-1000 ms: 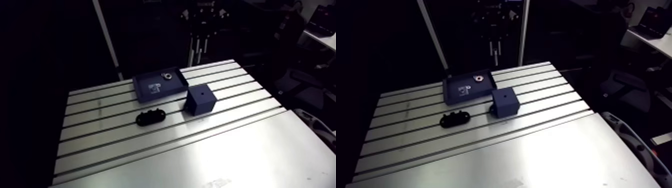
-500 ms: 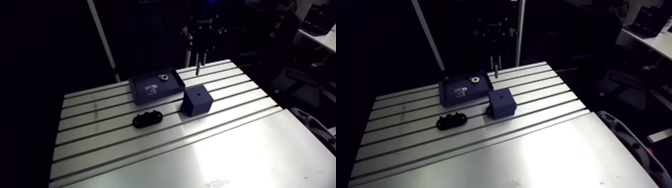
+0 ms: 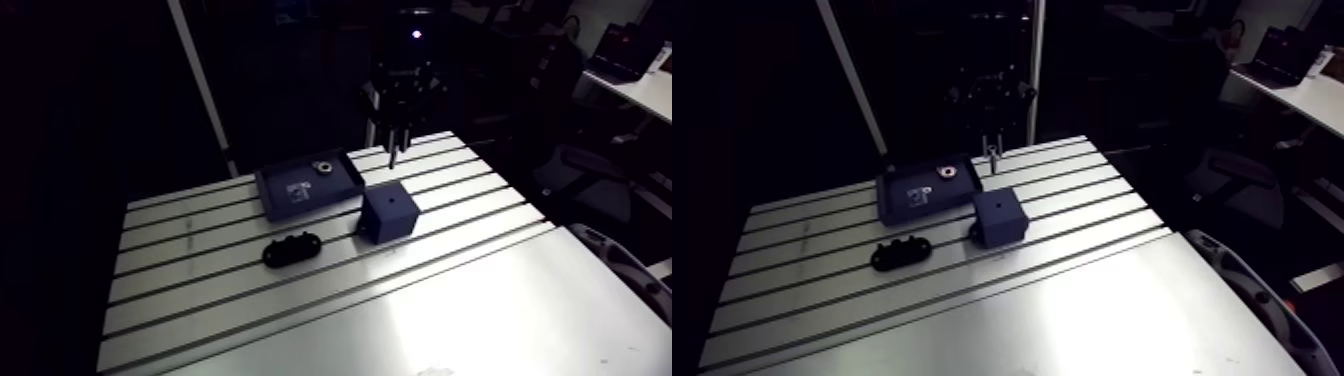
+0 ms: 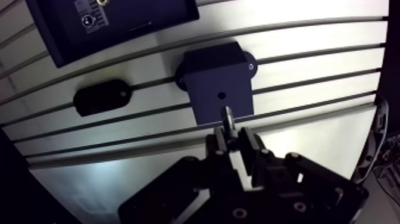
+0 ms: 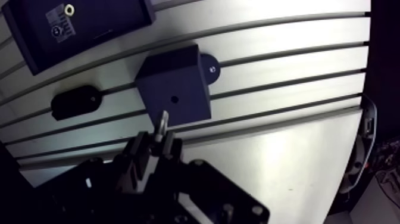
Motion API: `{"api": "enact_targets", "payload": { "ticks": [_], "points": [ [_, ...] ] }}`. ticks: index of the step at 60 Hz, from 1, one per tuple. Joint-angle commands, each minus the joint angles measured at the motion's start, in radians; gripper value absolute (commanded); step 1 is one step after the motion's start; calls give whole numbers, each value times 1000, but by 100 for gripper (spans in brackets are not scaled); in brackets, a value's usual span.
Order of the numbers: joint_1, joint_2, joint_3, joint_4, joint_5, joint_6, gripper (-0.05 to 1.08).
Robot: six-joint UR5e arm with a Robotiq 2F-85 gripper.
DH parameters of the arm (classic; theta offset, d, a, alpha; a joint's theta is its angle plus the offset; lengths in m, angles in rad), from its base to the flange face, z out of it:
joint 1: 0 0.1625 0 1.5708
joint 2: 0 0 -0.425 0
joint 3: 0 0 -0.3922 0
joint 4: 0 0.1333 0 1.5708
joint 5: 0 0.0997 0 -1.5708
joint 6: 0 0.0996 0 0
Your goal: Pick up the M10 bolt and insert it into the hole until fully seated.
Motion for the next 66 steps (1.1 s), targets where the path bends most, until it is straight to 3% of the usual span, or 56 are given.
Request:
{"api": "enact_targets", "payload": {
  "ticks": [1,16,66],
  "points": [
    [-2,-5,28,-22,3,-2,108],
    [-23,-5,52,-43,3,-4,108],
    [-14,-5,76,-44,6,2,108]
  ]
}}
